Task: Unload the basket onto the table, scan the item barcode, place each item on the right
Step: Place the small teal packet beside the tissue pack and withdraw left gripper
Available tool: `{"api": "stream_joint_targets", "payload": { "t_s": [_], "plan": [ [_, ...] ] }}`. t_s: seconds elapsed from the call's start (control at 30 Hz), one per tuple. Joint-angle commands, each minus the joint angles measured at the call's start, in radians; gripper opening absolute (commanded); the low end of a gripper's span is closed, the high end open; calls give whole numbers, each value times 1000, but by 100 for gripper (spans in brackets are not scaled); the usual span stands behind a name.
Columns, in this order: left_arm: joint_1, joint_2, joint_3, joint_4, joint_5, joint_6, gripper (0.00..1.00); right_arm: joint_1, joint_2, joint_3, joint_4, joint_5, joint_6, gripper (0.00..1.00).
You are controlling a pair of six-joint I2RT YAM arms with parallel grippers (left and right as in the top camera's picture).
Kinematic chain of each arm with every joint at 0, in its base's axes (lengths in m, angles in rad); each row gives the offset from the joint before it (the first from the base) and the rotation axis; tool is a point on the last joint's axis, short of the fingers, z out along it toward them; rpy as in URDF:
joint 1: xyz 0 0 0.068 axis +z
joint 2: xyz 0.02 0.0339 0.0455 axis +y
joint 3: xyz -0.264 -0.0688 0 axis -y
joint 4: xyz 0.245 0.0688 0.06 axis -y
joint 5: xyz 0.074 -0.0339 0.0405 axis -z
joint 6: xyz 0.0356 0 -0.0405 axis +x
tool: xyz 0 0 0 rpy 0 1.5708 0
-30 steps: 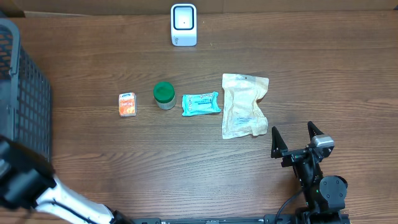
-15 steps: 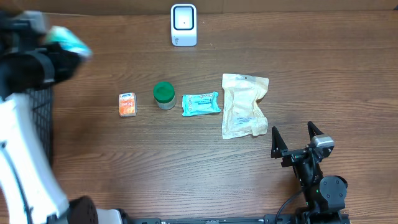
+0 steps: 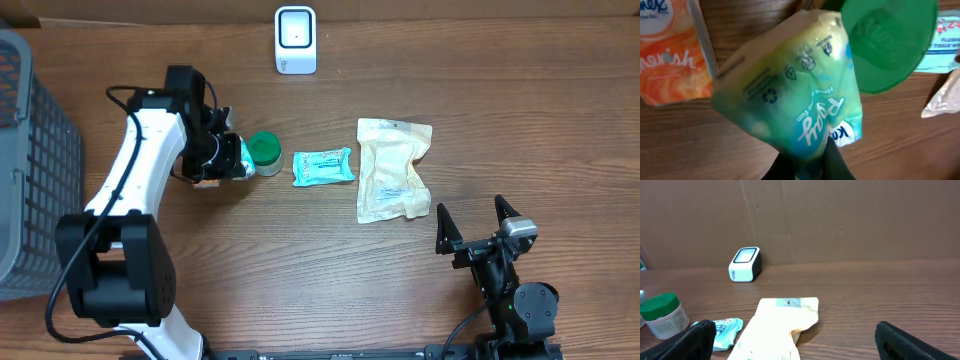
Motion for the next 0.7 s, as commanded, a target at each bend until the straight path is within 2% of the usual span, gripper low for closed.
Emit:
{"api": "stream_joint_targets", "payload": {
  "t_s": [0.0,0.03,0.1,0.17,0.2,0.27,0.4,0.57,0.63,0.67],
  "plan": [
    [3,3,-9,32,-1,8,4,-7,-8,-10,3,2,4,100],
    [3,3,-9,34,-1,8,4,-7,-8,-10,3,2,4,100],
    [3,3,-9,31,-2,8,33,-7,-8,-10,3,2,4,100],
    [3,3,-9,27,-2,8,51,-7,-8,-10,3,2,4,100],
    [5,3,-6,22,-1,7,56,-7,-8,-10,3,2,4,100],
    [9,2,24,-7,-1,-12,59,-7,-8,-10,3,3,4,100],
    [21,-10,157,-116,2,-14,59,-7,-8,-10,3,2,4,100],
    [68,-24,450,-287,-1,40,59,-7,-8,-10,3,2,4,100],
    [111,-24,601,-352,-46,79,63,-7,-8,-10,3,2,4,100],
    [133,-24,660,-371,-74,95,68,-7,-8,-10,3,2,4,100]
  ]
}}
